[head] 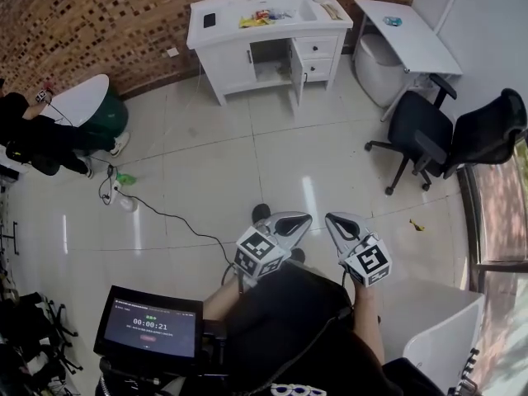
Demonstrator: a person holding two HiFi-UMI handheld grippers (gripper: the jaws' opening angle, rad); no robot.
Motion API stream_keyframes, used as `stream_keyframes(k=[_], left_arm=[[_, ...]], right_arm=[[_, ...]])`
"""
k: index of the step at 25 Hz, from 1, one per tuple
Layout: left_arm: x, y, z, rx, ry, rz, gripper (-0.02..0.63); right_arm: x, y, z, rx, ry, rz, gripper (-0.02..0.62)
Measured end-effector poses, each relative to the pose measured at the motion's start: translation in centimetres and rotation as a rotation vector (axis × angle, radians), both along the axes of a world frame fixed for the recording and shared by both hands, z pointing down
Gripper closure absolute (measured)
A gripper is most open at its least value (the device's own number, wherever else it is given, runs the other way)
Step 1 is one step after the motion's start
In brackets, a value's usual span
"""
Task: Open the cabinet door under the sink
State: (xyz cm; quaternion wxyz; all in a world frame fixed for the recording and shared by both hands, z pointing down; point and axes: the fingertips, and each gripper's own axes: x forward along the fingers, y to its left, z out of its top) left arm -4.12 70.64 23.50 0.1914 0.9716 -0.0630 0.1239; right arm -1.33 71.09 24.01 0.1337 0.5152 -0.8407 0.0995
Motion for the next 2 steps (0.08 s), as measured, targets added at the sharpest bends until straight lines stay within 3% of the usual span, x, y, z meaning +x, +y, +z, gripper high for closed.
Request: stream_keyframes(k=[2], left_arm=[[0.06, -0.25, 0.05, 0.004, -0.001, 0.005, 0.591]], right_arm=[[-0.11, -0.37, 0.00, 0.005, 0.003, -0.002, 0.603]])
